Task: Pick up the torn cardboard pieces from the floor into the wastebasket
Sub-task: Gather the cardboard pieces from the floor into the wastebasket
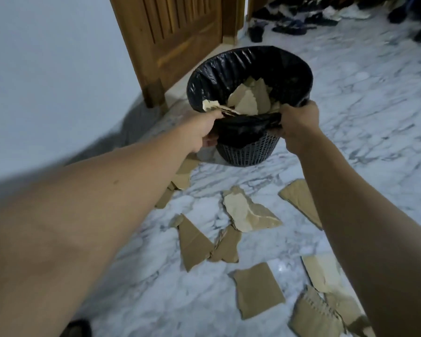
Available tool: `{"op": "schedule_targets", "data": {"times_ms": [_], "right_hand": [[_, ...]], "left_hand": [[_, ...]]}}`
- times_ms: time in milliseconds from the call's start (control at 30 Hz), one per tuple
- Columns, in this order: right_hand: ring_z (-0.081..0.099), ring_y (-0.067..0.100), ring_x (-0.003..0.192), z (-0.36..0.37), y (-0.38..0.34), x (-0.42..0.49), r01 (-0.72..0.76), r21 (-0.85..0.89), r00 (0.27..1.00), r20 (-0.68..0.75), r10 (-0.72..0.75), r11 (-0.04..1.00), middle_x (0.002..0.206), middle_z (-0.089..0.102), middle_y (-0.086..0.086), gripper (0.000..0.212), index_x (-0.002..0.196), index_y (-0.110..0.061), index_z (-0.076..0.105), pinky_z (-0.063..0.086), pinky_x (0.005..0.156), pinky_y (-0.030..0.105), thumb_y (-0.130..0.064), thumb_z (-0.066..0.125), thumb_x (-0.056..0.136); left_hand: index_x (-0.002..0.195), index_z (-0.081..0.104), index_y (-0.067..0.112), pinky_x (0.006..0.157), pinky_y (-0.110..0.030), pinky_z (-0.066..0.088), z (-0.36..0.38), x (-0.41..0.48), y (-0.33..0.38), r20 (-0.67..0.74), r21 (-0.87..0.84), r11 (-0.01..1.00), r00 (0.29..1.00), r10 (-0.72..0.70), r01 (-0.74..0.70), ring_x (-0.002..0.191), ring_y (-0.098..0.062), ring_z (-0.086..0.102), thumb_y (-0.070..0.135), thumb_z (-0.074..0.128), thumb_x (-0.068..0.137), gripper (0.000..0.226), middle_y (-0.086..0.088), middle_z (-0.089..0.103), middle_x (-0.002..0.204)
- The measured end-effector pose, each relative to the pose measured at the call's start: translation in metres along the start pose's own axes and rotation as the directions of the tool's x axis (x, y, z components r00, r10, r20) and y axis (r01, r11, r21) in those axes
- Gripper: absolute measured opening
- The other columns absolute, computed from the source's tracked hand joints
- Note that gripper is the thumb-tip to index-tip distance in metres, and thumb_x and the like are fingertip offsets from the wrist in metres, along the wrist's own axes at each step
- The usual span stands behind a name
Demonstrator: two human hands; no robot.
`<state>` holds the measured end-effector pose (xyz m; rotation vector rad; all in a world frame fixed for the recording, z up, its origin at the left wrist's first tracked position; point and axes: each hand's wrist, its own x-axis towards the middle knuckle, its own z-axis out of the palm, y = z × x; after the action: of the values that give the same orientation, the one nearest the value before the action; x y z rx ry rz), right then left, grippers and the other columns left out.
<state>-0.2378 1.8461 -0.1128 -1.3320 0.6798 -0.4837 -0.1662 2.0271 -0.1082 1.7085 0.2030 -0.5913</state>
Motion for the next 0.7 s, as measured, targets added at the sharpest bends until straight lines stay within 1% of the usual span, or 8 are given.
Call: {"op": "schedule_targets", "data": {"times_ms": [167,267,333,433,467,533,600,700], "right_hand": [[0.067,0.036,0.105,0.010,-0.007,0.000,-0.003,-0.030,1.000,-0.019,0.003,1.000,0.125,0.061,0.012,0.052,0.139,-0.017,0.045,0.063,0.067,0.052,-0.008,0.066,0.092],[0.070,0.031,0.102,0.003,-0.001,-0.019,-0.029,-0.159,1.000,-0.013,0.027,0.987,0.121,0.067,0.011,0.044,0.138,-0.018,0.049,0.063,0.070,0.039,-0.018,0.066,0.097],[0.070,0.030,0.101,-0.002,0.009,-0.031,-0.076,-0.261,0.997,-0.050,0.065,0.962,0.123,0.064,0.014,0.058,0.150,-0.016,0.037,0.062,0.081,0.042,-0.023,0.064,0.099],[0.071,0.031,0.098,-0.010,0.041,-0.057,-0.200,-0.445,0.975,-0.178,0.132,0.873,0.122,0.063,0.017,0.059,0.150,-0.011,0.038,0.060,0.089,0.046,-0.024,0.063,0.099],[0.072,0.030,0.093,-0.013,0.059,-0.066,-0.228,-0.555,0.972,-0.176,0.155,0.800,0.115,0.066,0.017,0.051,0.144,-0.010,0.048,0.061,0.087,0.045,-0.025,0.064,0.097],[0.070,0.028,0.084,-0.019,0.095,-0.088,-0.285,-0.746,0.954,-0.157,0.256,0.602,0.100,0.071,0.015,0.039,0.124,-0.006,0.065,0.061,0.081,0.042,-0.028,0.066,0.092],[0.063,0.027,0.075,-0.014,0.122,-0.117,-0.310,-0.815,0.929,-0.151,0.337,0.489,0.088,0.068,0.027,0.042,0.113,0.014,0.065,0.054,0.072,0.034,-0.023,0.065,0.094],[0.065,0.029,0.092,0.008,0.151,-0.157,-0.281,-0.919,0.887,-0.138,0.440,0.278,0.100,0.066,0.027,0.039,0.101,0.011,0.065,0.041,0.070,0.029,-0.028,0.062,0.097]], "left_hand": [[0.101,0.059,0.020,0.083,-0.038,0.059,0.000,0.023,0.019,-0.072,-0.021,0.994,0.992,0.107,-0.109,0.088,-0.020,0.067,0.040,0.070,0.079,0.032,-0.003,0.069,0.103],[0.126,0.048,0.017,0.085,-0.034,0.053,0.006,0.028,0.003,-0.242,-0.084,0.969,0.948,0.207,-0.233,0.099,-0.020,0.061,0.055,0.071,0.075,0.067,-0.002,0.061,0.117],[0.120,0.047,0.012,0.080,-0.031,0.044,0.011,0.025,-0.026,-0.319,-0.053,0.943,0.900,0.296,-0.329,0.098,-0.021,0.058,0.060,0.059,0.086,0.061,-0.003,0.058,0.113],[0.109,0.051,0.013,0.074,-0.031,0.041,0.006,0.017,-0.098,-0.018,0.214,0.923,0.943,0.332,-0.321,0.094,-0.026,0.060,0.052,0.053,0.094,0.042,-0.004,0.061,0.103],[0.111,0.054,0.016,0.077,-0.033,0.045,-0.001,0.011,-0.123,0.236,0.430,0.832,0.933,0.271,-0.351,0.095,-0.026,0.061,0.051,0.059,0.090,0.041,-0.005,0.063,0.108],[0.111,0.060,0.027,0.090,-0.039,0.045,-0.019,0.005,-0.158,0.616,0.720,0.355,0.784,0.068,-0.596,0.106,-0.024,0.057,0.058,0.068,0.076,0.047,-0.001,0.063,0.118],[0.117,0.058,0.029,0.099,-0.049,0.034,-0.040,-0.002,-0.174,0.751,0.653,-0.099,0.659,-0.049,-0.751,0.117,-0.025,0.045,0.053,0.068,0.076,0.048,0.001,0.055,0.123],[0.124,0.050,0.022,0.102,-0.053,0.028,-0.061,-0.005,-0.185,0.798,0.548,-0.316,0.597,-0.079,-0.775,0.121,-0.028,0.041,0.008,0.049,0.089,0.038,-0.005,0.051,0.128]]}}
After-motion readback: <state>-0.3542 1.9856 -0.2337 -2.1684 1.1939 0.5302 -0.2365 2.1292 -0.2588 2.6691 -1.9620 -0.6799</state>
